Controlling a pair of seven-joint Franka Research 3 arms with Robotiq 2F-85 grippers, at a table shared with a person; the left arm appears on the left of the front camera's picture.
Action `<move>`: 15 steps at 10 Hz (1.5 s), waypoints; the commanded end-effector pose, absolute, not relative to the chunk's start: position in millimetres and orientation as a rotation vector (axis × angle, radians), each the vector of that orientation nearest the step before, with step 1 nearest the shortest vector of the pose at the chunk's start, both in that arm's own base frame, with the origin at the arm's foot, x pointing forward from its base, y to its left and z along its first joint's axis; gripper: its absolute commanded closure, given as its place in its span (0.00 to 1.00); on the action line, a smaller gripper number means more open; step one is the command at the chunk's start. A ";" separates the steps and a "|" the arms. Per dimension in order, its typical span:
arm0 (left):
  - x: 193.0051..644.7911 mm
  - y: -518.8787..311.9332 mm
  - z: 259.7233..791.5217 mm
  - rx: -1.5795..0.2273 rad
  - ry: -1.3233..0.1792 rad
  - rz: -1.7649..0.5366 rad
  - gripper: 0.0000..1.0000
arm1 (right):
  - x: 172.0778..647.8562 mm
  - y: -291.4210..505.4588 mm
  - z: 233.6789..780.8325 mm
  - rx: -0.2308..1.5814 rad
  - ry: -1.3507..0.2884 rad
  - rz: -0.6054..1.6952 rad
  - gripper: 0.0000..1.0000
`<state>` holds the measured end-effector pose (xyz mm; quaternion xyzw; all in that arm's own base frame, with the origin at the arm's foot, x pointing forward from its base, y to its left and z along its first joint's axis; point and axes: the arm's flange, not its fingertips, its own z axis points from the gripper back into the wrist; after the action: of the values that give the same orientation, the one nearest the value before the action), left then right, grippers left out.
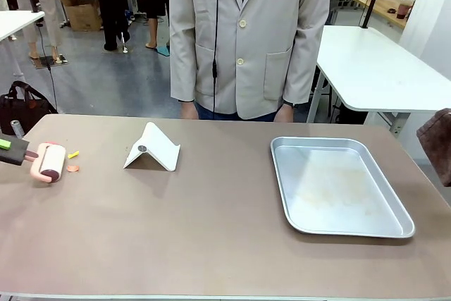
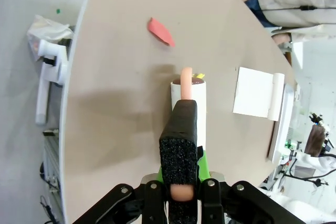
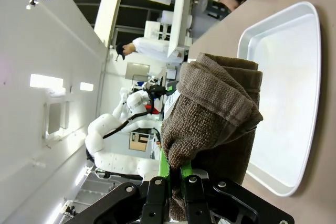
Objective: Clean the surface of the table.
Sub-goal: Clean the area not pointed to by the person.
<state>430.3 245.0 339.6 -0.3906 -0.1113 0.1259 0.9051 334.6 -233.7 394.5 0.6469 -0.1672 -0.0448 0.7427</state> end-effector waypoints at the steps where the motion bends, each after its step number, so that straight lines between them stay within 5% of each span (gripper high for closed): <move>1: 433.5 218.8 320.5 -0.740 -0.160 0.253 0.77 | 332.0 -234.0 397.4 1.434 -0.372 -0.091 0.91; 15: 485.7 142.6 328.6 -0.838 -0.107 0.162 0.77 | 332.0 -234.0 397.4 1.434 -0.372 -0.091 0.91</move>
<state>490.7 137.8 335.7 -0.4093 -0.0537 0.0797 0.9073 334.5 -233.7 394.5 0.6471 -0.1672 -0.0448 0.7425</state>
